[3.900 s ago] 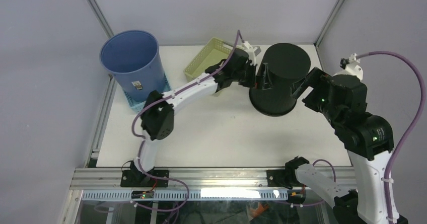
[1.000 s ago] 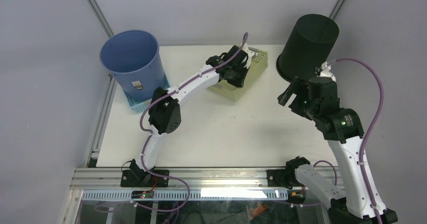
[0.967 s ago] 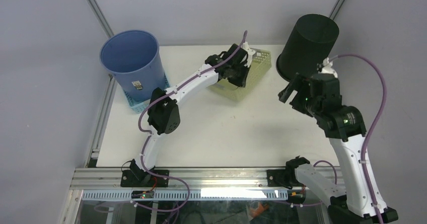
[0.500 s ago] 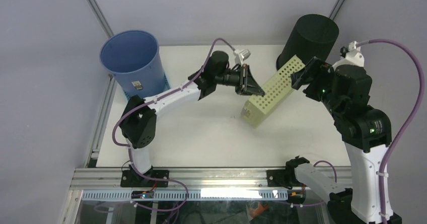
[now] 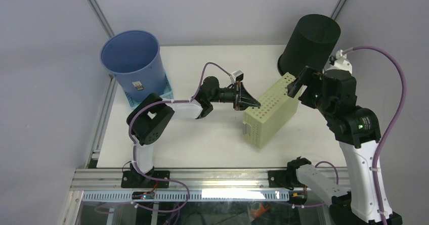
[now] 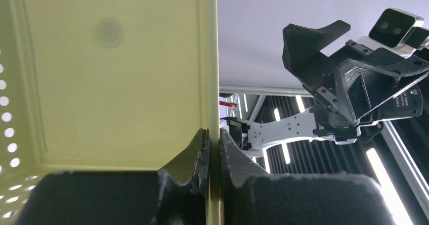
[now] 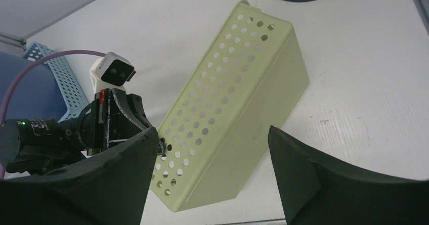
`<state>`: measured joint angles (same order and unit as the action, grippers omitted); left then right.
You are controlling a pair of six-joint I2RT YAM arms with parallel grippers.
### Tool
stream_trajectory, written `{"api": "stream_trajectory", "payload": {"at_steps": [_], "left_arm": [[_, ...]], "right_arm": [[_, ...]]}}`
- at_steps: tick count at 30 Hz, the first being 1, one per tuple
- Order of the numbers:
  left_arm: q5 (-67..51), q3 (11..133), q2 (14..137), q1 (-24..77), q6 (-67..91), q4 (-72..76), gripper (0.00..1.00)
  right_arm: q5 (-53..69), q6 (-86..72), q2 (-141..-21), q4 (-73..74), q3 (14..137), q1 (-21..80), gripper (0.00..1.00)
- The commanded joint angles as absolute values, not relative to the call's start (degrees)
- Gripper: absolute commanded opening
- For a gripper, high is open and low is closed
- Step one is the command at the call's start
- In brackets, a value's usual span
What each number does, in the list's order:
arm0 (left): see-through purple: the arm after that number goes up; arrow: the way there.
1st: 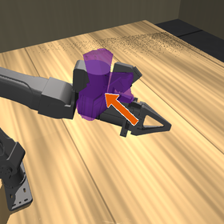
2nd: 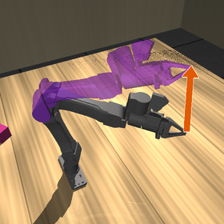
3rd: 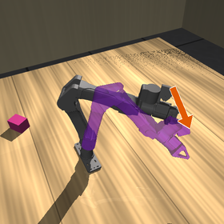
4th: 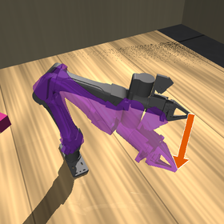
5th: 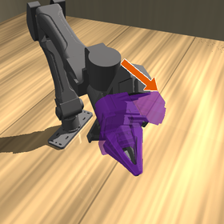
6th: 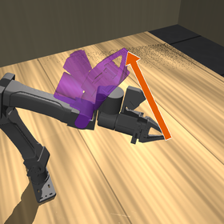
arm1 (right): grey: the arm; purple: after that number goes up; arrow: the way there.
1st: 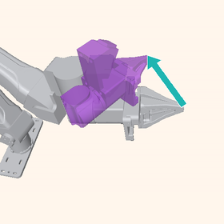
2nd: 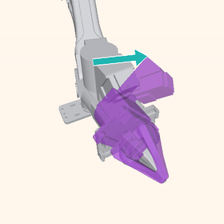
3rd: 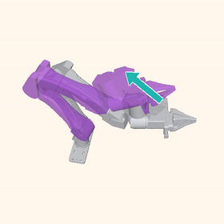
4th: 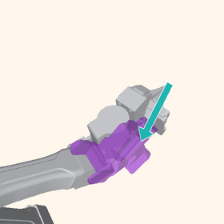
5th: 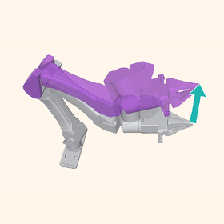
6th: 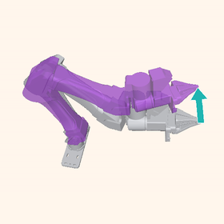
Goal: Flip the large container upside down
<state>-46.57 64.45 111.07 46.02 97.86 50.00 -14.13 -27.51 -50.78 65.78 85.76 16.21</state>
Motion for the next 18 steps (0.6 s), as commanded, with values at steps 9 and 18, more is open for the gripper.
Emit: {"api": "stream_trajectory", "payload": {"at_steps": [9,18], "left_arm": [[-49.0,56.3,113.0,39.7,89.5,56.5,0.00],[-51.0,57.9,111.8,35.1,71.8,36.0,0.43]], "right_arm": [[-3.5,-35.0,-46.9,62.8,66.0,16.0,0.82],[3.3,-39.5,-45.4,55.5,59.8,16.0,0.81]]}}
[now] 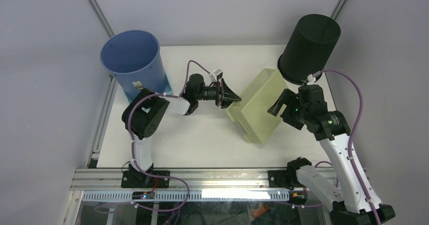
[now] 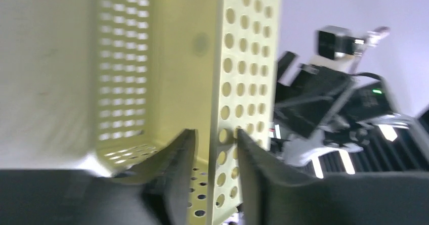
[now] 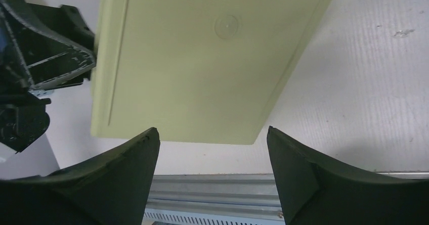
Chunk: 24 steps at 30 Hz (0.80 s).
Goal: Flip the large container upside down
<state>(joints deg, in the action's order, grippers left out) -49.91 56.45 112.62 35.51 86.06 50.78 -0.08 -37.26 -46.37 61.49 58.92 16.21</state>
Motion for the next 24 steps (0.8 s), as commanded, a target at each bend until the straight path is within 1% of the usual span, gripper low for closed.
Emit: {"api": "stream_trajectory", "payload": {"at_steps": [1,4,9,11,12,15,17,21,23,24], "left_arm": [[-50.3,58.9,111.3,35.1,68.1,31.0,0.50],[-47.0,62.0,110.0,35.1,58.4,17.8,0.63],[-40.4,66.6,108.7,35.2,45.7,0.6,0.72],[-33.9,69.4,108.1,36.0,39.9,-7.7,0.79],[-30.1,71.4,107.8,36.8,36.5,-12.3,0.81],[-19.6,76.7,107.4,40.0,28.8,-22.7,0.86],[-15.3,79.0,106.5,41.3,26.8,-26.4,0.87],[-6.3,81.4,101.4,41.2,24.5,-30.6,0.88],[-2.4,83.5,98.6,40.1,23.4,-33.6,0.90],[-1.7,84.3,96.9,39.0,23.2,-34.7,0.90]], "right_arm": [[2.7,-39.4,-45.6,55.8,60.0,16.0,0.81],[1.3,-39.1,-45.9,56.2,60.2,16.0,0.81],[0.3,-39.3,-46.1,56.2,59.5,16.0,0.81],[0.0,-39.1,-46.5,56.3,59.3,16.0,0.81],[-0.1,-38.9,-46.6,56.3,59.4,16.0,0.81],[-0.6,-38.4,-47.3,56.2,59.6,16.0,0.81],[-1.0,-38.6,-48.3,55.9,59.8,16.0,0.82],[2.0,-39.7,-51.4,51.4,59.9,16.2,0.80],[4.2,-40.7,-53.6,47.0,59.5,17.7,0.79],[3.5,-41.6,-55.3,45.6,59.9,19.2,0.79]]}}
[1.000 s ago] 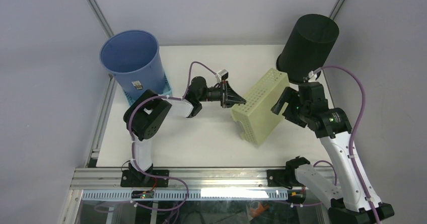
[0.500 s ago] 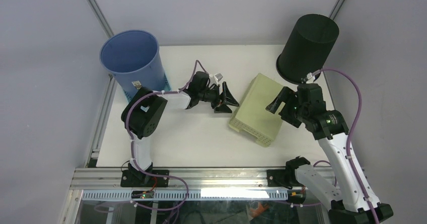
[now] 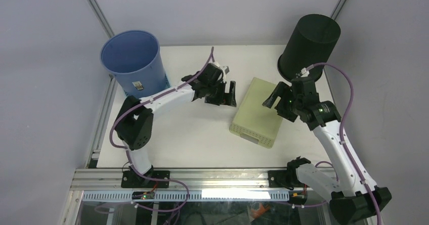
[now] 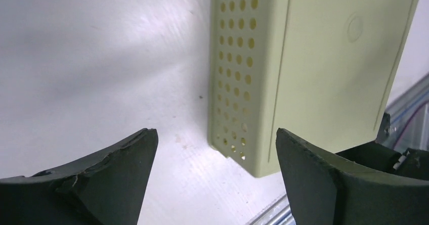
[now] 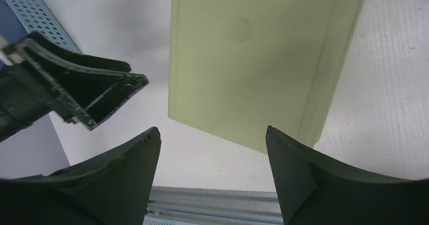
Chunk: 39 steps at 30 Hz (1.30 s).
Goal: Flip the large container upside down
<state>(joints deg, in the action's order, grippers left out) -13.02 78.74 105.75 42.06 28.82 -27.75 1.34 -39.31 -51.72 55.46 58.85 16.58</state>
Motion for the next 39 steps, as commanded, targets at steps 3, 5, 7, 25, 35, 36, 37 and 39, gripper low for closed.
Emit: {"api": "stream_trajectory", "payload": {"at_steps": [3,5,7,25,35,36,37,39], "left_arm": [[-3.6,84.3,91.7,34.0,24.7,-36.0,0.91],[-4.3,83.1,88.2,30.6,26.3,-36.2,0.91],[-2.2,82.1,84.5,29.0,27.4,-36.8,0.93],[-1.3,76.9,76.4,28.3,28.3,-37.4,0.94],[-6.1,79.4,79.7,28.3,28.0,-37.0,0.95],[-6.2,79.6,79.8,28.3,27.9,-37.1,0.95],[-6.2,79.7,79.7,28.3,27.9,-37.1,0.95],[-6.2,79.8,79.4,28.3,27.7,-37.0,0.95]], "right_arm": [[-3.8,-43.7,-62.3,43.8,63.6,27.2,0.80],[-6.7,-44.1,-68.4,42.1,66.8,31.1,0.80],[-6.5,-44.7,-74.9,40.1,70.4,33.5,0.80],[-9.4,-44.8,-91.9,41.4,69.9,23.2,0.82],[1.6,-26.2,-70.9,41.9,61.2,18.3,0.82],[4.7,-26.0,-70.6,42.4,61.1,18.3,0.82],[7.1,-26.0,-70.6,43.5,60.9,18.5,0.82],[9.0,-27.3,-71.0,46.1,60.1,20.1,0.82]]}}
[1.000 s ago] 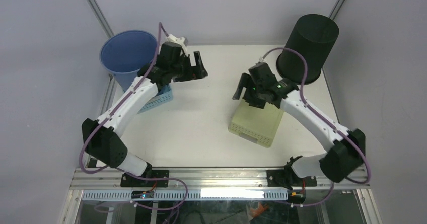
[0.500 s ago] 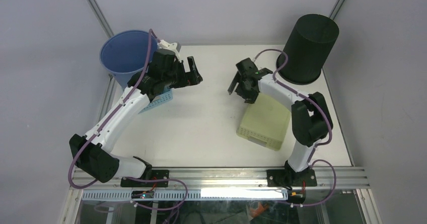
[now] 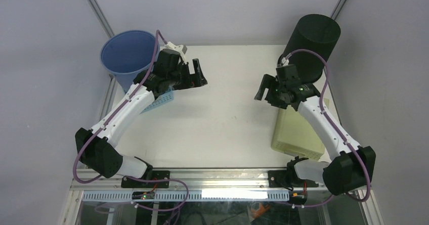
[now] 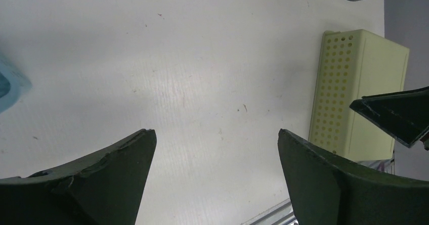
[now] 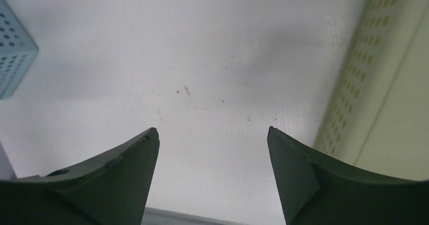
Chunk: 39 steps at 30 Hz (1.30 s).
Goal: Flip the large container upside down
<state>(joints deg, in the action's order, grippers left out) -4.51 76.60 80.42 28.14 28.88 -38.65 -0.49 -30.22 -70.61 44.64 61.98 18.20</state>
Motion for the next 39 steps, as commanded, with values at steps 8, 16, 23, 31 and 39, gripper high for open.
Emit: {"api": "stream_trajectory", "payload": {"at_steps": [8,16,23,31,39], "left_arm": [[-7.7,79.8,80.7,28.3,27.8,-37.0,0.95],[-9.0,84.3,81.6,28.3,25.9,-37.7,0.95],[-3.3,97.0,85.6,28.3,20.7,-44.5,0.96],[24.9,116.5,91.6,27.3,15.2,-53.3,0.99],[43.6,120.0,99.1,21.6,8.9,-53.4,0.99]], "right_arm": [[-0.2,-31.8,-74.1,54.1,55.2,29.3,0.83],[-23.6,-36.5,-73.5,63.2,58.8,15.6,0.85],[-21.0,-38.2,-74.1,59.3,65.2,21.8,0.83],[-5.2,-38.1,-70.7,42.5,61.5,33.3,0.82],[-5.0,-38.4,-71.1,42.9,61.2,33.5,0.83]]}}
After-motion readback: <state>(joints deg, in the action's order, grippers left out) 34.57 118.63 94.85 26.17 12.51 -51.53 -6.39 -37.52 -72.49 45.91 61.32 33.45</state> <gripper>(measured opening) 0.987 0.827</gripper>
